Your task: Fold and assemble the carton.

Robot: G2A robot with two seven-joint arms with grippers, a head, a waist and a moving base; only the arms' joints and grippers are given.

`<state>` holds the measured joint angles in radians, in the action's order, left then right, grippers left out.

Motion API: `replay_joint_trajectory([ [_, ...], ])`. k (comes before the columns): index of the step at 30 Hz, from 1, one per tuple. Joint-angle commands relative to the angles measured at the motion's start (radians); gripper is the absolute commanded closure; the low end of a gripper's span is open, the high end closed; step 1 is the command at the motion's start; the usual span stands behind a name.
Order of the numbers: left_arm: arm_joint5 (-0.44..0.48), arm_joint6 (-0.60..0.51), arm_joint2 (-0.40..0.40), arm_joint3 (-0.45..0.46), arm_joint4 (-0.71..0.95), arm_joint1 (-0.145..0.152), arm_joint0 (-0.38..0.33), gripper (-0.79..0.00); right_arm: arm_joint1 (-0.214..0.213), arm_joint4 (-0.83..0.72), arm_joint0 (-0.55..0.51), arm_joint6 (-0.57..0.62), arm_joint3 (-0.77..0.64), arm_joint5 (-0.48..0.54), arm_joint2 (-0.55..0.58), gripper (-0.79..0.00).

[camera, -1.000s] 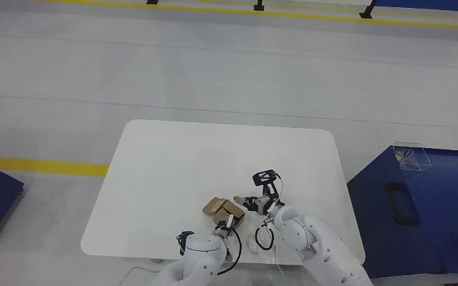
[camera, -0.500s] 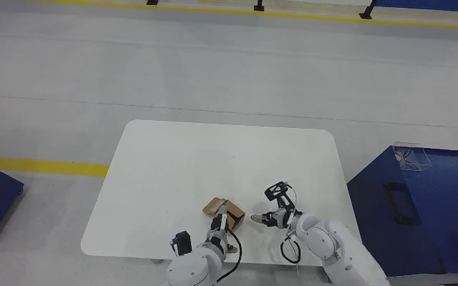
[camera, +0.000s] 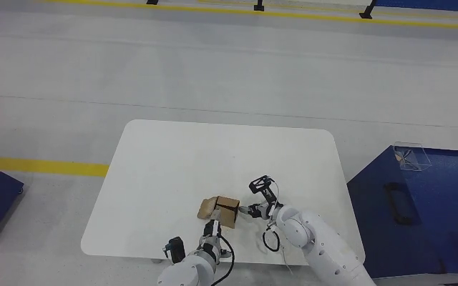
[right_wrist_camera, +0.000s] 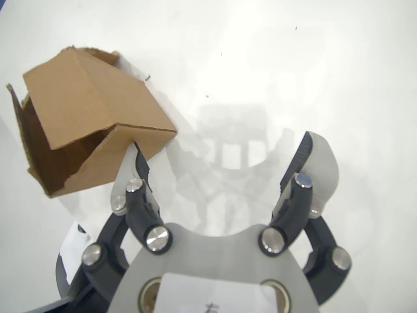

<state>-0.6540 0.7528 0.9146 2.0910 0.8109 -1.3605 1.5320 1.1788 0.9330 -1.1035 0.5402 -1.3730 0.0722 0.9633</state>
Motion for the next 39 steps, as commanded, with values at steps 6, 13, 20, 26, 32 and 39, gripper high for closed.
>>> replay_joint_trajectory([
  [6,0.004,-0.047,-0.001,0.012,-0.015,0.0,0.028,-0.785,0.035,-0.02,0.064,-0.049,0.073,-0.044,-0.06,-0.785],
  [13,0.013,-0.054,0.001,0.015,-0.013,-0.001,0.028,-0.785,0.026,0.029,0.044,-0.091,0.03,-0.062,-0.006,-0.785],
  [20,0.357,-0.214,0.036,0.012,-0.267,0.017,0.107,-0.785,0.004,0.05,-0.068,-0.21,-0.164,-0.037,0.086,-0.785],
  [26,0.511,-0.267,0.017,-0.063,-0.387,0.021,0.141,-0.785,0.007,-0.014,-0.091,-0.277,-0.197,-0.045,0.108,-0.785],
  [32,0.511,-0.267,0.017,-0.063,-0.387,0.021,0.141,-0.785,0.007,-0.014,-0.091,-0.277,-0.197,-0.045,0.108,-0.785],
  [39,0.649,-0.309,0.028,-0.177,-0.351,0.012,0.137,-0.785,0.021,0.177,-0.107,-0.354,-0.23,-0.118,0.026,-0.785],
])
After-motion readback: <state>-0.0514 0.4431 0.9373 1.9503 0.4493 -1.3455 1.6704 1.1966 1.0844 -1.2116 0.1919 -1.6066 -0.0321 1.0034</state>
